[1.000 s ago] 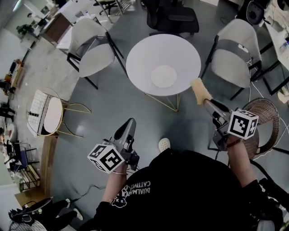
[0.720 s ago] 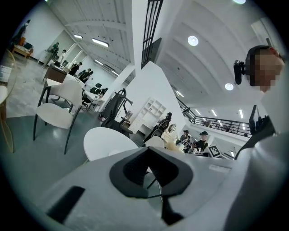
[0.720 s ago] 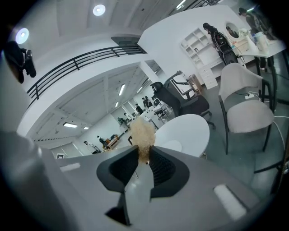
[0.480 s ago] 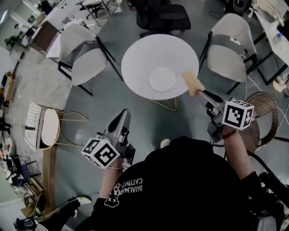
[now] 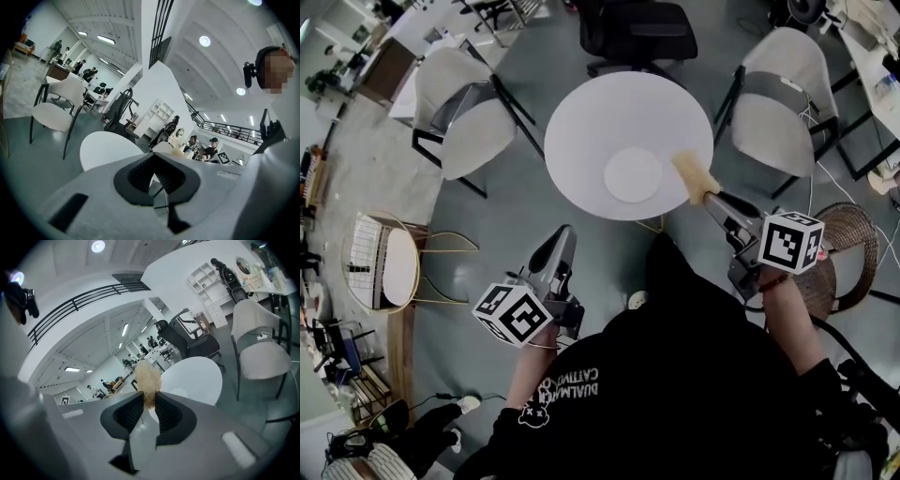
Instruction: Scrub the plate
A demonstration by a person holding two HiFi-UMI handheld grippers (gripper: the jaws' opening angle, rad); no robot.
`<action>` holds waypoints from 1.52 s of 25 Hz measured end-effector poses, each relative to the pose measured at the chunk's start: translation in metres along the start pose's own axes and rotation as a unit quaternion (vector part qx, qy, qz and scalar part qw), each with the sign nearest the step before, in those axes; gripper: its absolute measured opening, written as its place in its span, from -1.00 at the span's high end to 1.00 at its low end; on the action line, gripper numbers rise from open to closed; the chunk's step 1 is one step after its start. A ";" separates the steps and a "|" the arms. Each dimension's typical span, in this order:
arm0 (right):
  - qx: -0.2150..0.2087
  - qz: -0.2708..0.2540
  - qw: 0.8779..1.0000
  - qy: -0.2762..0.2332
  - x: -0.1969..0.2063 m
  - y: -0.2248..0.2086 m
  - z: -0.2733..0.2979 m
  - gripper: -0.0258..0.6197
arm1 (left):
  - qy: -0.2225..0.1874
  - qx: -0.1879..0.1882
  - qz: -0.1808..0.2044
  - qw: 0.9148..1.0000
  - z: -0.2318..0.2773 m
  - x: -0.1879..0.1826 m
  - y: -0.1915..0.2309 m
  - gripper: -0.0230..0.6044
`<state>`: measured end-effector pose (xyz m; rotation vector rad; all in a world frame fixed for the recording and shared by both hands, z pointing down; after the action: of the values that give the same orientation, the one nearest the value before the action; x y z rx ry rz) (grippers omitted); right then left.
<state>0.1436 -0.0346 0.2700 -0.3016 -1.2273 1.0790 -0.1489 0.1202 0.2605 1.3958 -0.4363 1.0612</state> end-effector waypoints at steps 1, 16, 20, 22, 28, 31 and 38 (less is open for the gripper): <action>-0.002 0.003 1.000 0.004 -0.005 -0.004 0.001 0.68 | 0.000 -0.003 -0.001 1.000 0.005 -0.002 -0.003 0.93; -0.051 -0.006 0.996 0.073 -0.105 -0.075 0.102 0.68 | -0.002 -0.058 -0.015 0.998 0.120 -0.035 0.029 0.93; -0.060 -0.011 0.994 0.096 -0.118 -0.074 0.117 0.68 | -0.006 -0.071 -0.025 0.997 0.124 -0.041 0.029 0.93; -0.064 -0.015 0.992 0.107 -0.127 -0.079 0.130 0.68 | -0.010 -0.079 -0.030 0.996 0.133 -0.043 0.035 0.93; -0.076 -0.030 0.988 0.135 -0.140 -0.079 0.149 0.68 | -0.021 -0.101 -0.045 0.994 0.136 -0.041 0.039 0.93; -0.084 -0.032 0.984 0.152 -0.144 -0.082 0.160 0.68 | -0.015 -0.117 -0.048 0.992 0.141 -0.040 0.044 0.93; -0.100 -0.030 0.974 0.204 -0.152 -0.118 0.212 0.68 | 0.005 -0.154 -0.069 0.986 0.184 -0.024 0.069 0.93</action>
<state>0.0279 -0.2871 0.3396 -0.6060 -0.9673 0.7922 -0.1571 -0.0695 0.3163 1.1280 -0.4677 0.8470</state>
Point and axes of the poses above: the fingertips, and each gripper's own axes: z forward along the fingers, y to its left, x out of its underside, the point moved 7 cm from there along -z, backward along the fingers, and after that the axes turned 5 degrees about z, right-handed, at the moved point
